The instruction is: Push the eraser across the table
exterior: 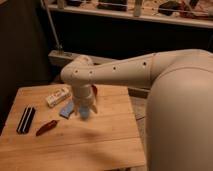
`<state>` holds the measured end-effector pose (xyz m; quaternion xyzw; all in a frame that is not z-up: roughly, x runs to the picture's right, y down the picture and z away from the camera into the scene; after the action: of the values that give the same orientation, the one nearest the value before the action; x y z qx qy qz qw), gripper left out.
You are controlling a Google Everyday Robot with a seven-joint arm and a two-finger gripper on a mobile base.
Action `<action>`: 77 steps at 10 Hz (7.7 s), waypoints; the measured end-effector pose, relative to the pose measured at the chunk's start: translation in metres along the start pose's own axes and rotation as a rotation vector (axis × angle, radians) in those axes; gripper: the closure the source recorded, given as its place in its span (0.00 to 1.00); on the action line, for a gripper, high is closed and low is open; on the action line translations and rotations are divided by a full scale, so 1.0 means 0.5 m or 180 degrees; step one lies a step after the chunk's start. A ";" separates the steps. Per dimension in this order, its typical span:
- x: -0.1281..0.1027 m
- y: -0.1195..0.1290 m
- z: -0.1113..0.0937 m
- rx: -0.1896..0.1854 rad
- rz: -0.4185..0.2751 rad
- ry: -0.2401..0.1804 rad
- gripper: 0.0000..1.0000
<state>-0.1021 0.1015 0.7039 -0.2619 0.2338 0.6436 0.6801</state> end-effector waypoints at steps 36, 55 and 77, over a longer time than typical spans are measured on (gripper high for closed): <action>-0.096 0.167 -0.020 -0.0145 -0.2503 -0.0450 0.35; -0.086 0.568 0.239 0.0335 -0.4508 -0.0468 0.35; -0.072 0.746 0.324 0.0233 -0.5084 -0.0288 0.35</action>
<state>-0.4796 0.1935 0.8289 -0.3014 -0.0312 -0.0359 0.9523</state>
